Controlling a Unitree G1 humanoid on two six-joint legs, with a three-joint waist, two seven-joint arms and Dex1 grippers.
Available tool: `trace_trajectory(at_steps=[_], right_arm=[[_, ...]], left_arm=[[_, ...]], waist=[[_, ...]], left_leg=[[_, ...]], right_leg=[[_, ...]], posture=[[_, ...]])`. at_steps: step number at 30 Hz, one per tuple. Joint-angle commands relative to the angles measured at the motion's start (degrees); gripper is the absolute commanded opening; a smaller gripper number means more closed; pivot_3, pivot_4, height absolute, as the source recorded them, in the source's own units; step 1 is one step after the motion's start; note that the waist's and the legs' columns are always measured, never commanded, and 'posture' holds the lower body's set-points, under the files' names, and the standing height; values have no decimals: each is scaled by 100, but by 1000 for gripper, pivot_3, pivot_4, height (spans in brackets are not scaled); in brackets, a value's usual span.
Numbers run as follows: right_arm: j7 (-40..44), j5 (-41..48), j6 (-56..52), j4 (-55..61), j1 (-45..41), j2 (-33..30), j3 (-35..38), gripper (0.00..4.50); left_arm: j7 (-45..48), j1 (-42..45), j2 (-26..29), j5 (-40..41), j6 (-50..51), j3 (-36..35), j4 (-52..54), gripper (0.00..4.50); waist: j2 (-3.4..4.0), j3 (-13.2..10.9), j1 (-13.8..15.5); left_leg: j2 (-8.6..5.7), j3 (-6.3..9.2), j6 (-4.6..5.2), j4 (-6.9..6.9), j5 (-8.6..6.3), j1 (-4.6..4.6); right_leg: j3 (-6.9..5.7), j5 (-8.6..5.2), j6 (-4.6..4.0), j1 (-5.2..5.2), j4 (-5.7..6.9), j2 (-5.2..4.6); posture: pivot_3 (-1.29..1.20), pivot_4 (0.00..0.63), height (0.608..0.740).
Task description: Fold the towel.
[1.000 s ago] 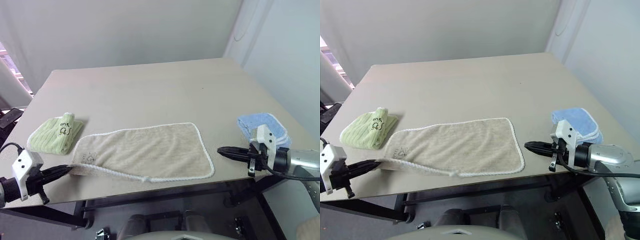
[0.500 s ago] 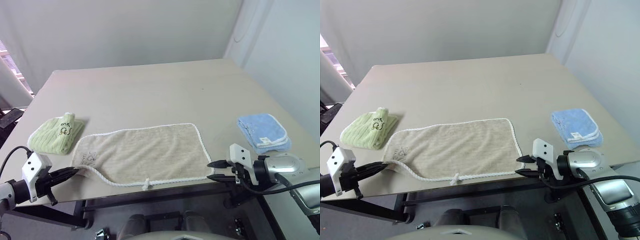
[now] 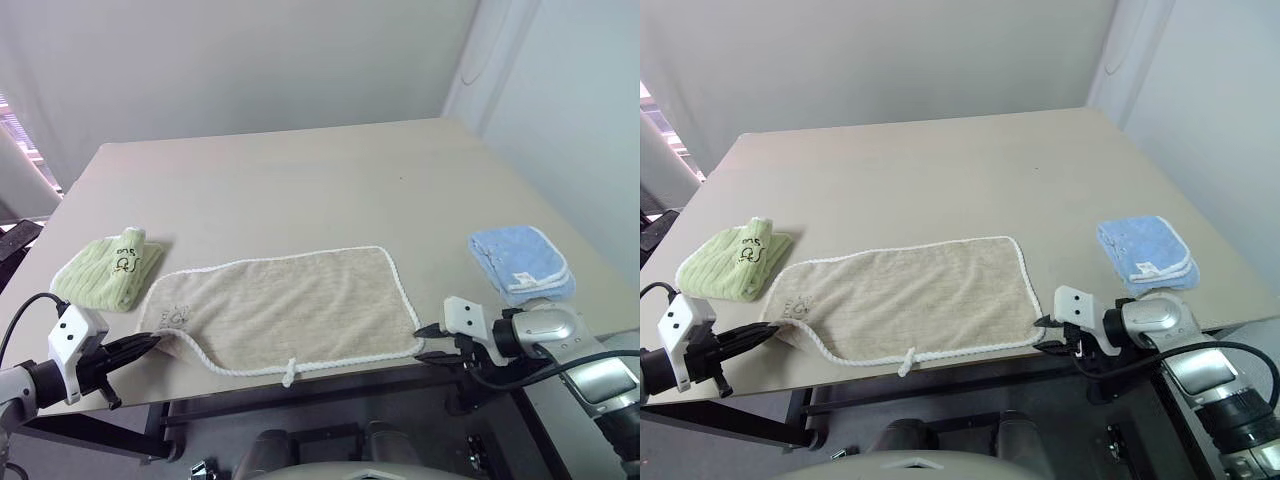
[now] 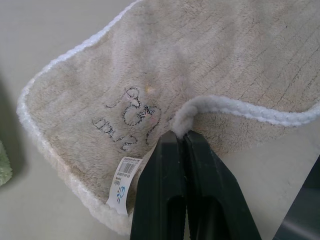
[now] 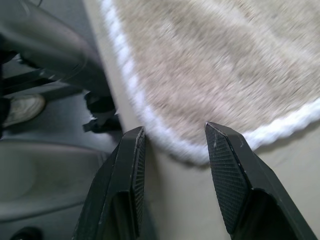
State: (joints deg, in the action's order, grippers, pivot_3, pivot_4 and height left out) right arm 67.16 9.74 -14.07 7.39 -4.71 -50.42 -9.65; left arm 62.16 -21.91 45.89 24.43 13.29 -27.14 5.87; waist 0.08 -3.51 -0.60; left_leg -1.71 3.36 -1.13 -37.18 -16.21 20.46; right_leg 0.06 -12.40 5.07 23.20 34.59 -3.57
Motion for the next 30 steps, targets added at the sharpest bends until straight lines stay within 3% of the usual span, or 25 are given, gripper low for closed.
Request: trace_trajectory(at_steps=[1, 5, 7, 11, 17, 30], right_arm=[[-28, -43, 161, 47, -124, 57, 8, 1956], [-35, -75, 220, 66, -101, 61, -26, 1783], [11, 34, 271, 151, -31, 32, 57, 1352], [50, 356, 140, 316, 25, 32, 270, 28], [-86, 943, -376, 353, -214, 260, 641, 28], [251, 1353, -347, 719, 575, -287, 1475, 28]], left_arm=[[-19, 88, 10, 78, -16, -24, 121, 0], [-52, 113, 2, 93, 18, -25, 129, 0], [-67, 116, -6, 92, 24, -25, 123, 0], [-119, 138, -29, 146, 68, -63, 111, 0], [-161, 218, -54, 227, 117, -99, 57, 0], [161, -771, 83, 450, 189, -1026, 318, 0]], waist=[[0, 0, 5], [-1, 0, 6], [-1, 0, 4], [-1, 0, 4], [-3, -1, 1], [-2, -8, -10]], left_leg=[[0, 0, 0, 0, 0, 0], [0, 0, 0, 1, 0, 0], [0, 0, 0, 1, 0, 0], [0, 0, 0, 0, 0, -1], [1, 0, 0, -3, 0, -5], [9, -9, 2, -3, -13, -8]], right_leg=[[0, 0, 0, 0, 0, 0], [0, 0, 0, 0, 0, 0], [0, 0, 0, 0, 1, 0], [0, 0, 0, 0, 2, 0], [0, 0, 0, 0, 10, 0], [0, -2, -2, 5, -2, -3]], posture=[[0, 0, 740], [0, 0, 740], [0, 0, 740], [0, 0, 740], [0, 0, 740], [0, 0, 740]])
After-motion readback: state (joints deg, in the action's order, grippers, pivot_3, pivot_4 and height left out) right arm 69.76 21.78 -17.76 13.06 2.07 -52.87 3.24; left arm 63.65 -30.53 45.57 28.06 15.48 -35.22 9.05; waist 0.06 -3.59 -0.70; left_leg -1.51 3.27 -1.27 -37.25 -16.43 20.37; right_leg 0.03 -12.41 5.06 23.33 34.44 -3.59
